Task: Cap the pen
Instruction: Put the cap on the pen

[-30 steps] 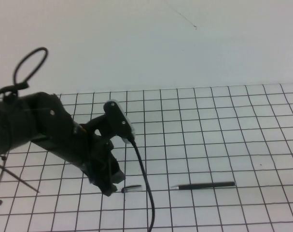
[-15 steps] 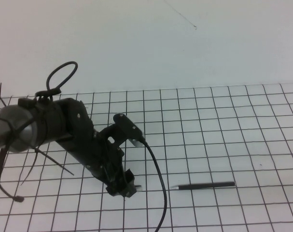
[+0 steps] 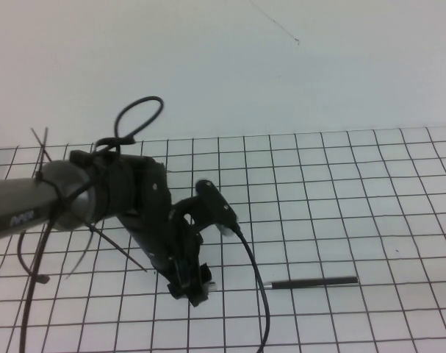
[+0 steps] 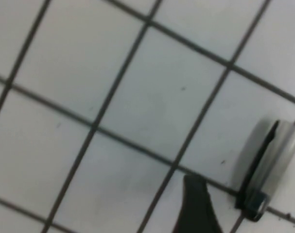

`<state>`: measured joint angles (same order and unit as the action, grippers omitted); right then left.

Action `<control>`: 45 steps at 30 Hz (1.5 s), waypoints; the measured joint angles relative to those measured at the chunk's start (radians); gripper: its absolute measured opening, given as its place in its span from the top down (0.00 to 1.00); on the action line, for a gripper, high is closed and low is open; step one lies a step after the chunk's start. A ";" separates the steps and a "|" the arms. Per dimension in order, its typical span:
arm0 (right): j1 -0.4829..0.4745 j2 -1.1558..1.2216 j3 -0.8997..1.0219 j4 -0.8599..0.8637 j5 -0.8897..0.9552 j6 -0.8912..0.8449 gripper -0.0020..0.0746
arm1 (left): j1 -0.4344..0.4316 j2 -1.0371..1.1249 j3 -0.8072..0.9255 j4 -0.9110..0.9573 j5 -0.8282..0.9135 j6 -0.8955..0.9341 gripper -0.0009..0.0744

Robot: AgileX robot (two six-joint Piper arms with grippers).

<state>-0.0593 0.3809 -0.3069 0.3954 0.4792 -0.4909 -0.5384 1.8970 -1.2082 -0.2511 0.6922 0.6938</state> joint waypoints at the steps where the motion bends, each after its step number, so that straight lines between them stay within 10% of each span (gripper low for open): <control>1: 0.000 0.000 0.000 0.000 0.000 0.000 0.98 | -0.013 0.002 0.000 0.016 0.000 0.000 0.42; 19: 0.000 0.000 0.000 0.000 0.000 0.000 0.98 | -0.082 0.044 -0.006 0.109 0.002 0.083 0.45; 28: 0.000 0.000 0.000 0.000 0.002 0.000 0.98 | -0.082 0.044 -0.006 0.107 0.008 0.087 0.86; 45: 0.000 0.000 0.000 0.000 0.002 0.000 0.98 | -0.082 -0.063 -0.080 0.223 0.021 -0.008 0.88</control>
<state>-0.0593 0.3809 -0.3069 0.3954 0.4815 -0.4906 -0.6202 1.8342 -1.2883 -0.0279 0.7136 0.6856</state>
